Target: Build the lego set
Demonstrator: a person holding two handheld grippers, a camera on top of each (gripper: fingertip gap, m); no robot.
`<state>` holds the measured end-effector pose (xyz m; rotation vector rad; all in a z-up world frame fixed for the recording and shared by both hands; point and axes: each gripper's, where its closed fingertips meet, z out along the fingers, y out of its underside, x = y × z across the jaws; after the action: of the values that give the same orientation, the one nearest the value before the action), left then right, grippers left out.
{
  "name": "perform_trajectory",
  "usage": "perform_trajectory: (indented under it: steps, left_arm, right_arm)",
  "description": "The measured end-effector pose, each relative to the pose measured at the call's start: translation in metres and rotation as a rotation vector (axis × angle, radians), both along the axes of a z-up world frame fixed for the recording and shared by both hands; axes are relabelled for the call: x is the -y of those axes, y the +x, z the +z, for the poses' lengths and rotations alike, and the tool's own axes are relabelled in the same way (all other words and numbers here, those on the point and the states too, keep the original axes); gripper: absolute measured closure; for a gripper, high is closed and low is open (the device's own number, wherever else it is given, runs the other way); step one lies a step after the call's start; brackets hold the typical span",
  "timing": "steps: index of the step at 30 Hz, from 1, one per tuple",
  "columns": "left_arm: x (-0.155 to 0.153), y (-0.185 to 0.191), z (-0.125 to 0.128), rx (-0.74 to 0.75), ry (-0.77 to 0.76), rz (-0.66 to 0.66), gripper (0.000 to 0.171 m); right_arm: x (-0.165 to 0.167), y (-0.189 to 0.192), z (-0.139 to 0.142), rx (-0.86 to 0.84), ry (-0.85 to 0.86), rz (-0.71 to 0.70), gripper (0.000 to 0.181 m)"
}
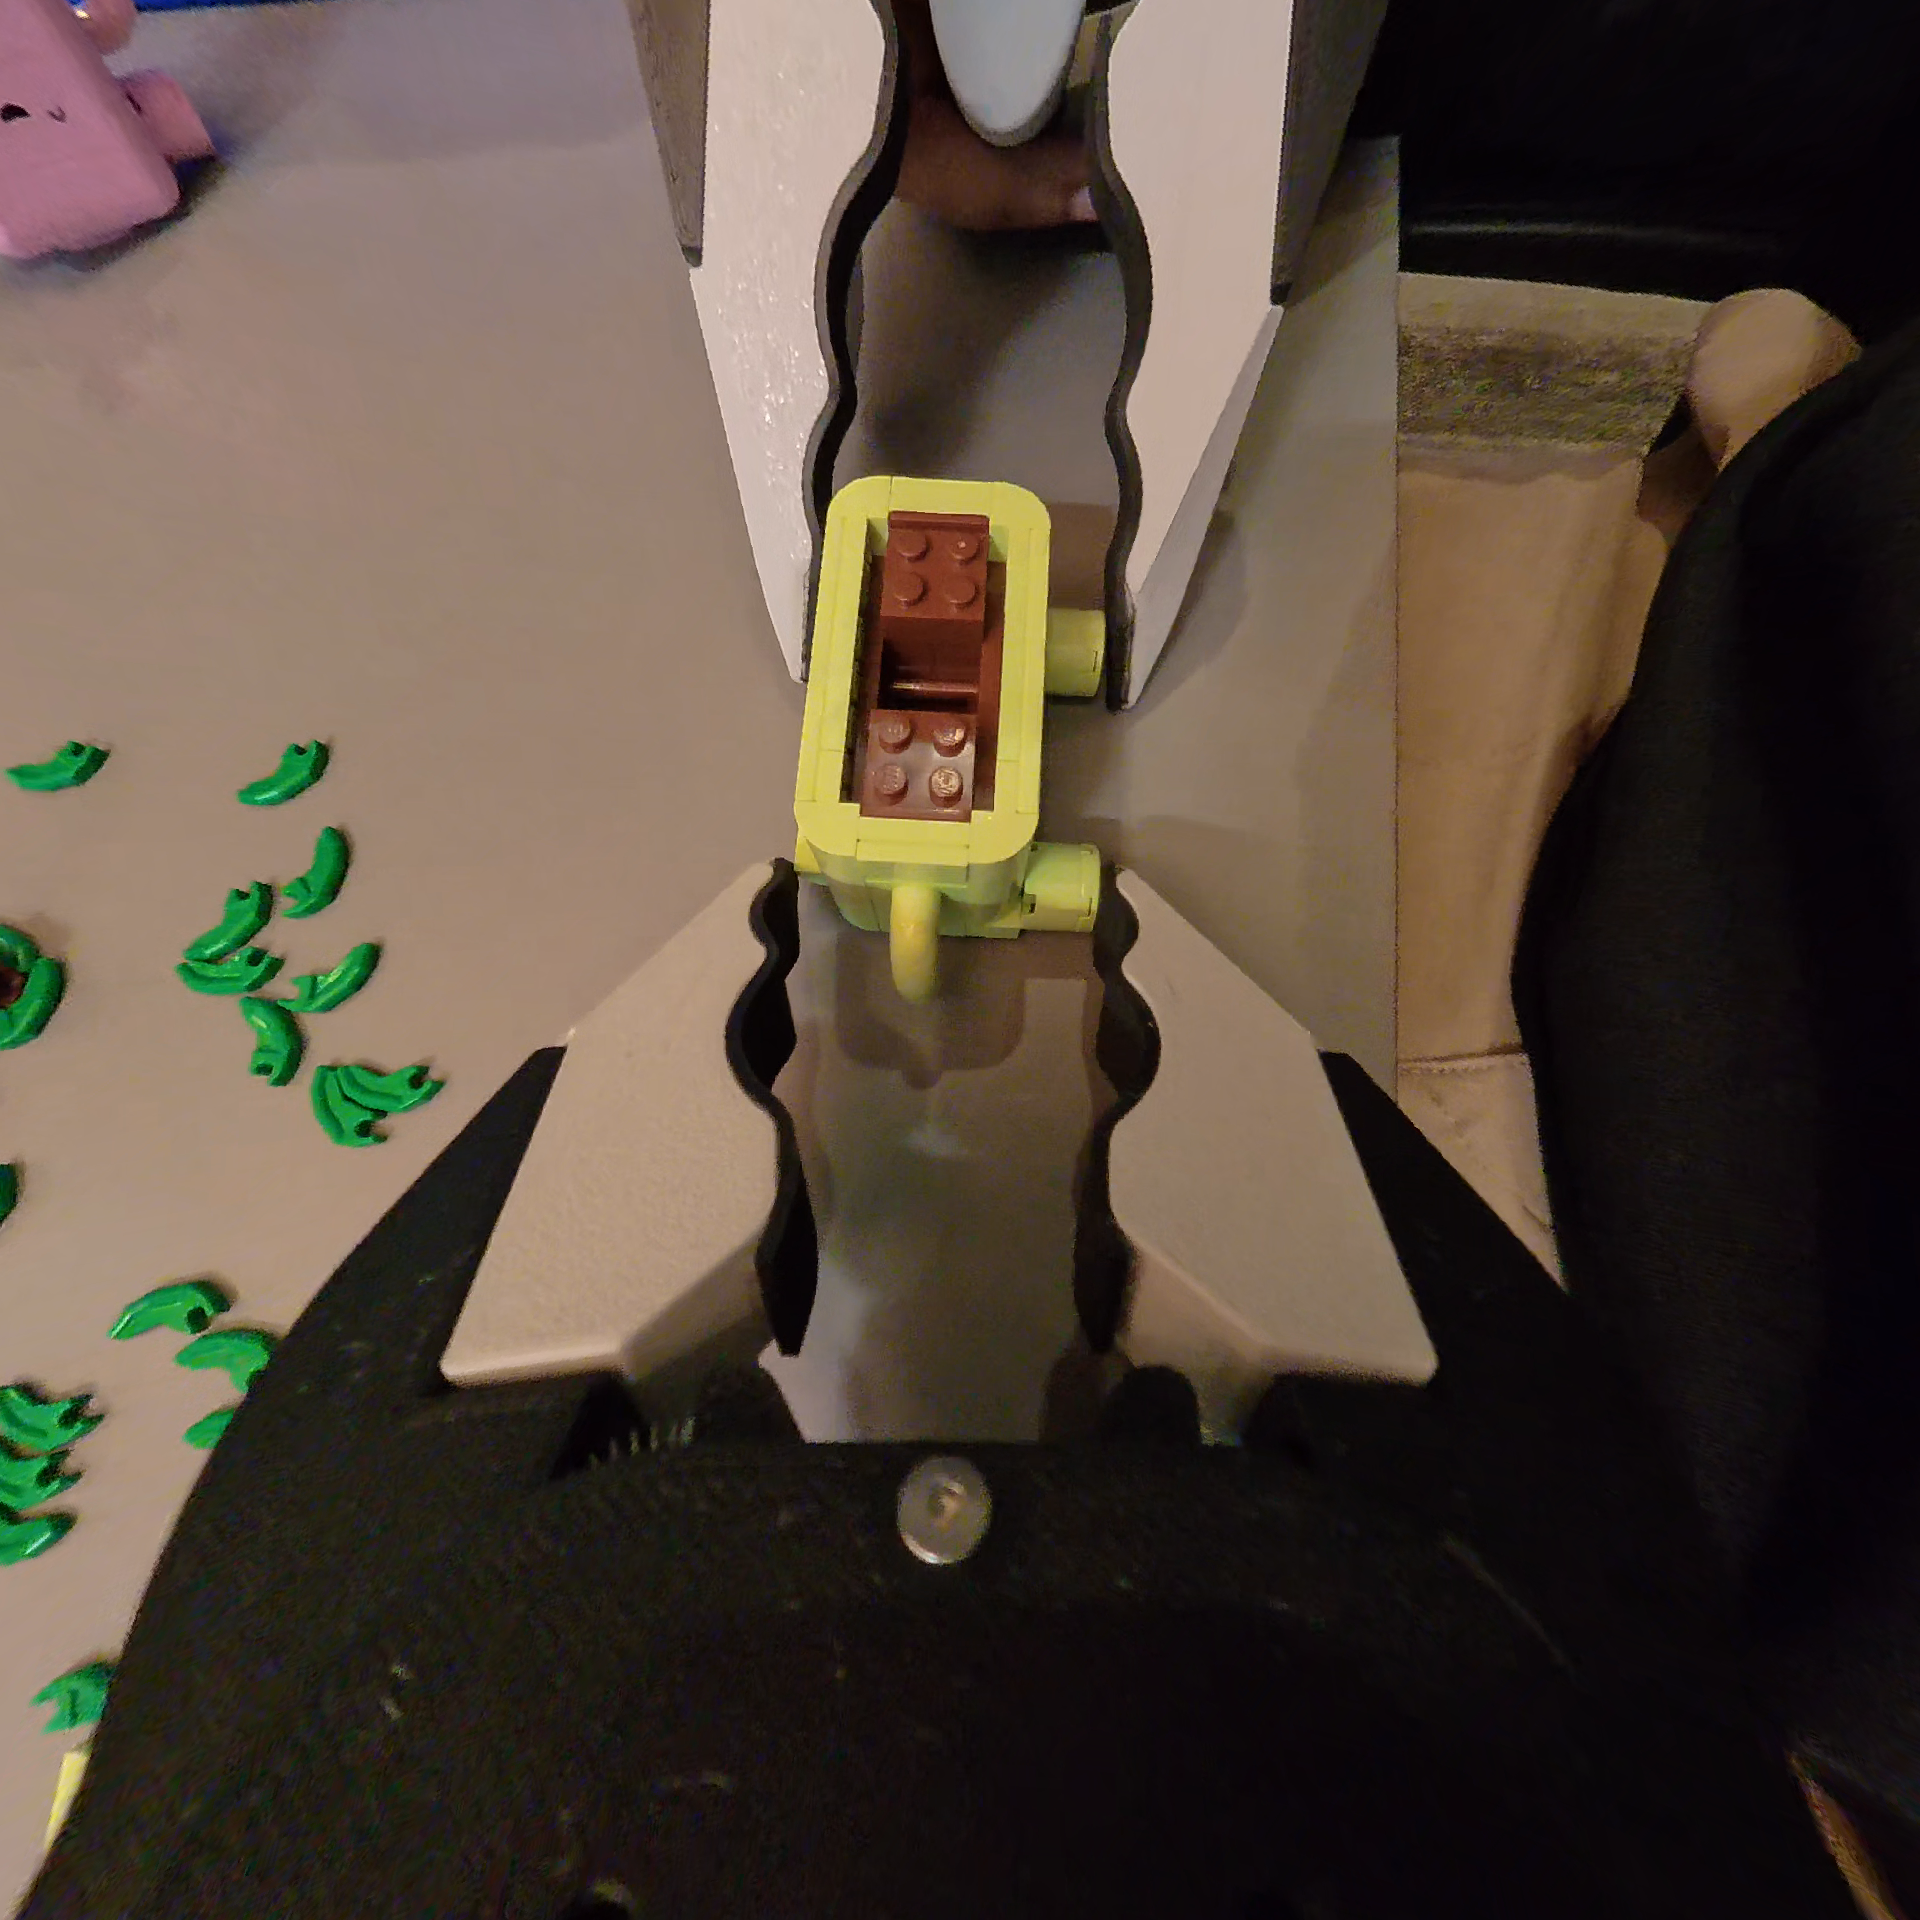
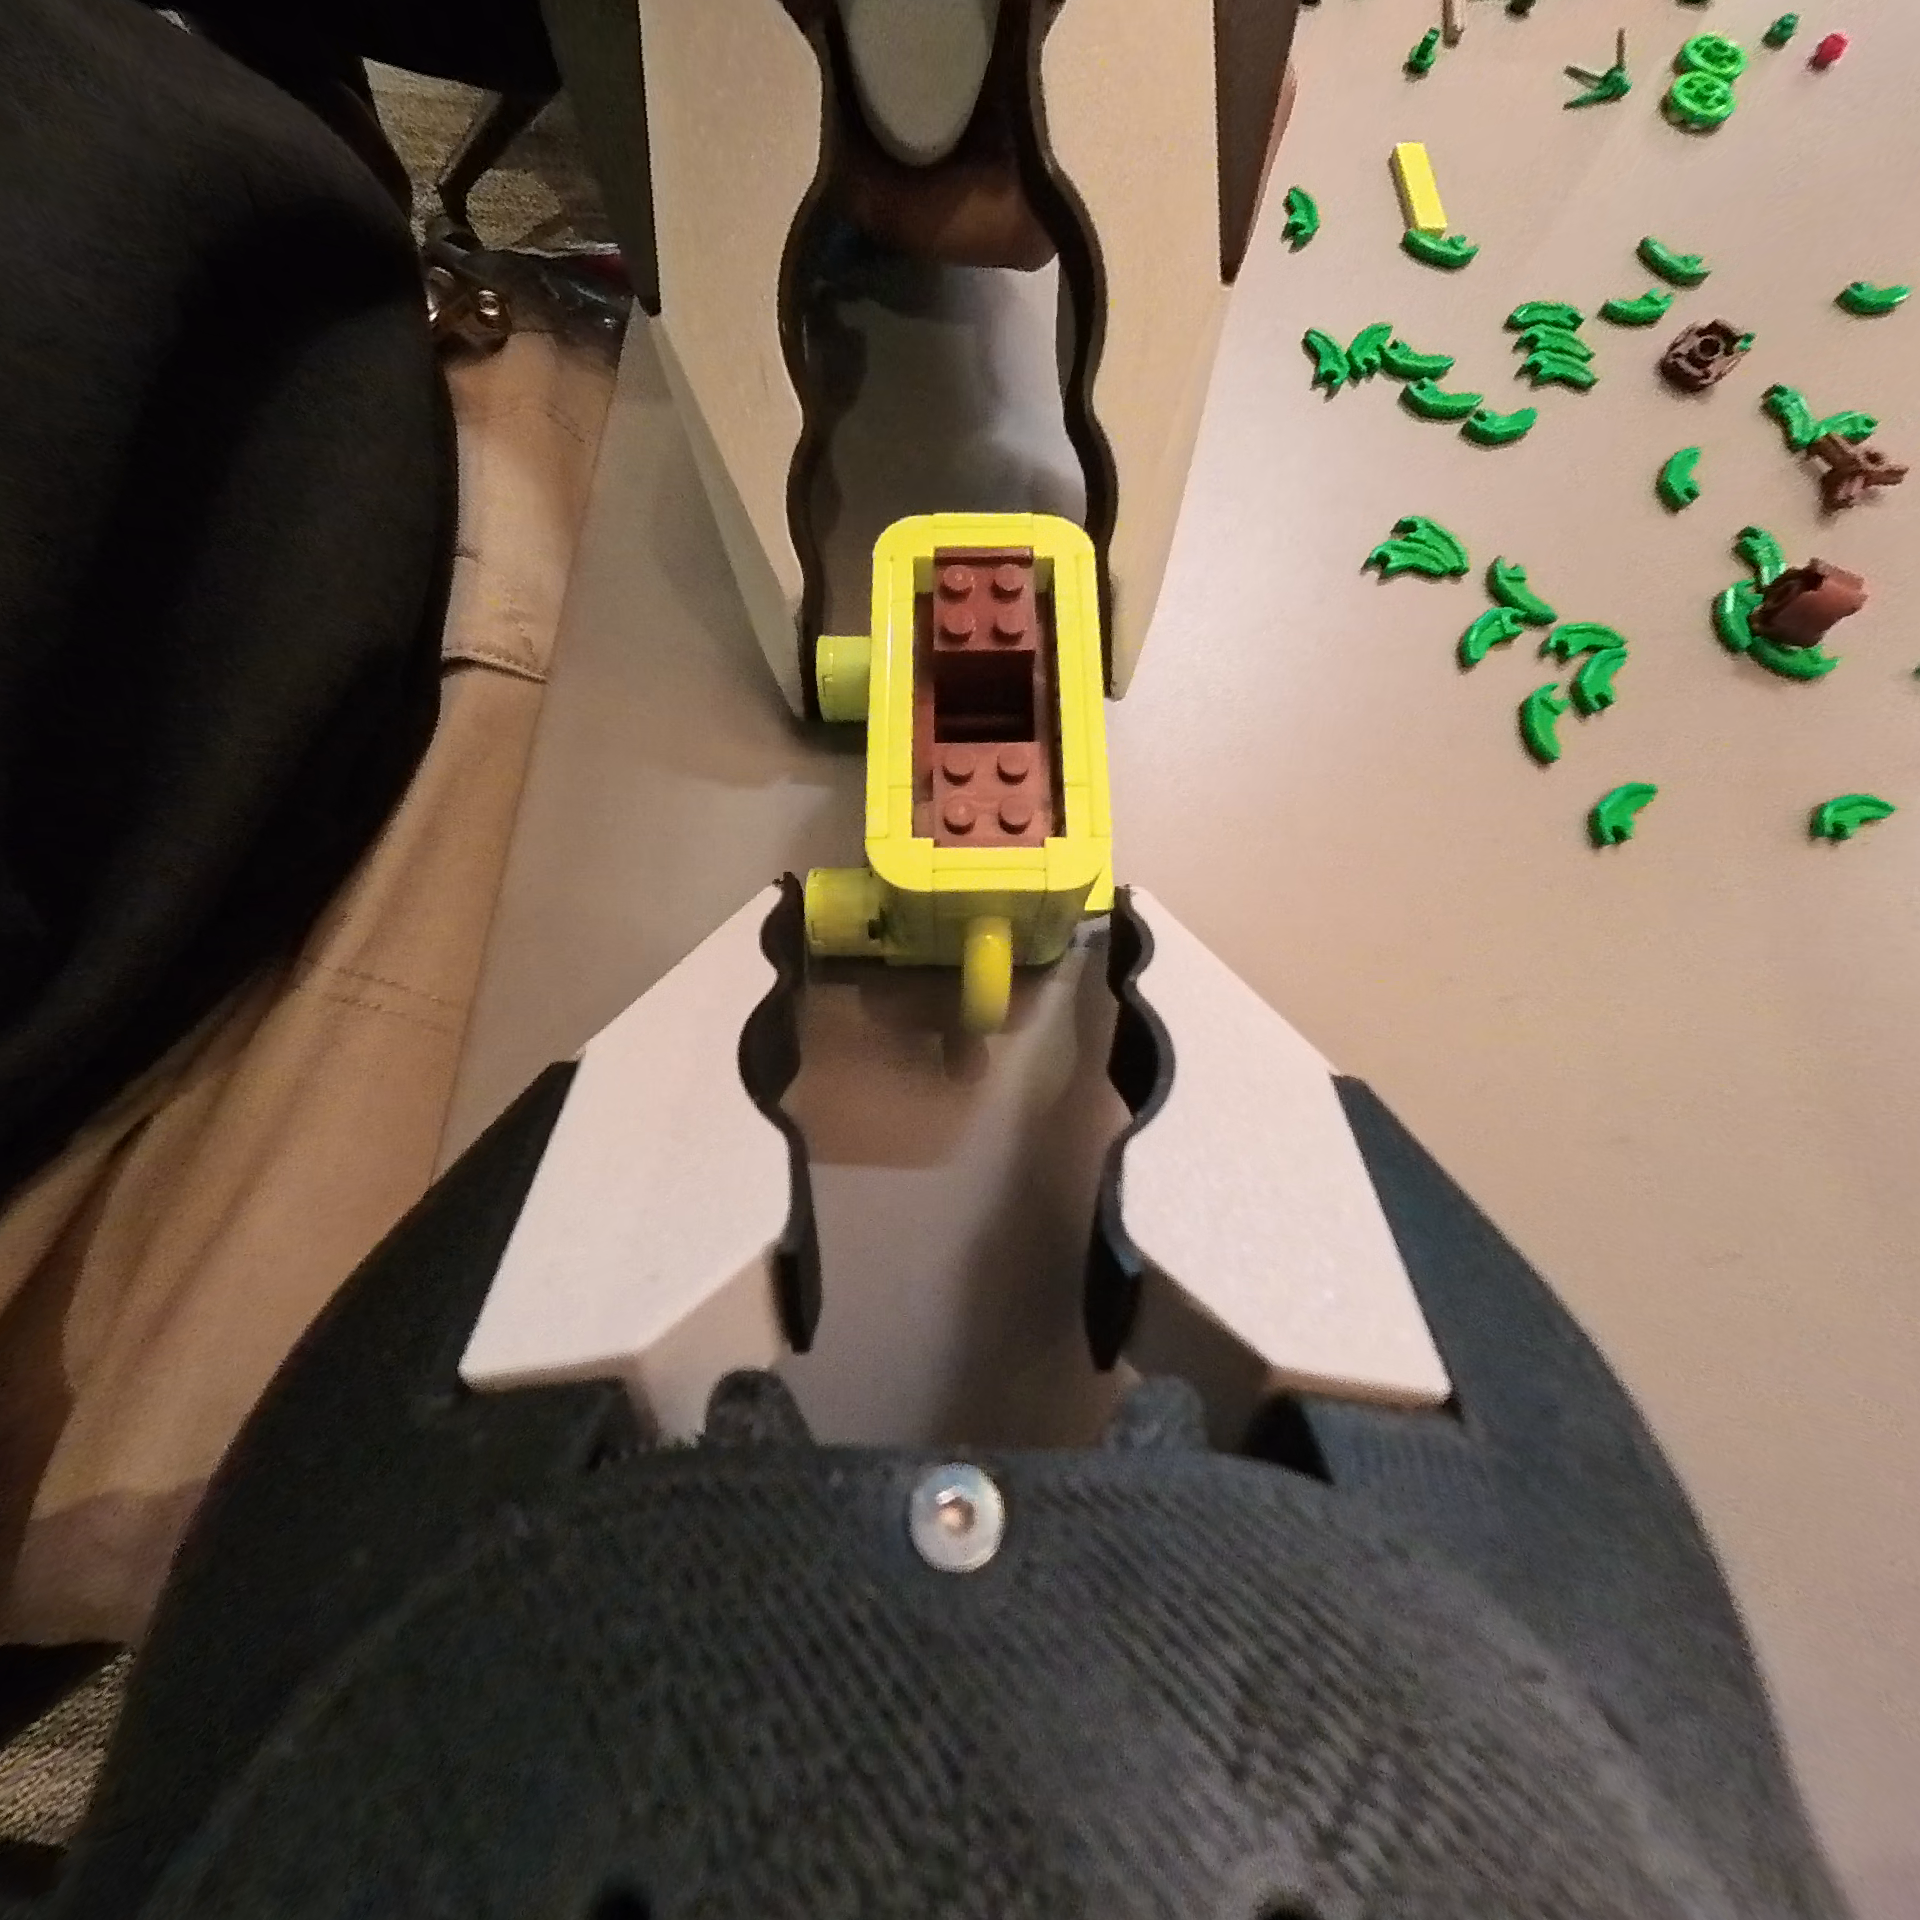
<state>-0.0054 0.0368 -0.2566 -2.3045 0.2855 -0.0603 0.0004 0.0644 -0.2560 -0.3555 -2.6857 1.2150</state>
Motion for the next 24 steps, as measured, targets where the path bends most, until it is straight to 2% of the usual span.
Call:
perform_trajectory:
  steps: [24]
  left_arm:
    - [-0.0015,-0.0035,-0.0017,0.043,-0.019,0.03,0.115]
  right_arm:
    - [-0.0012,-0.0037,-0.0006,0.031,-0.008,-0.026,0.125]
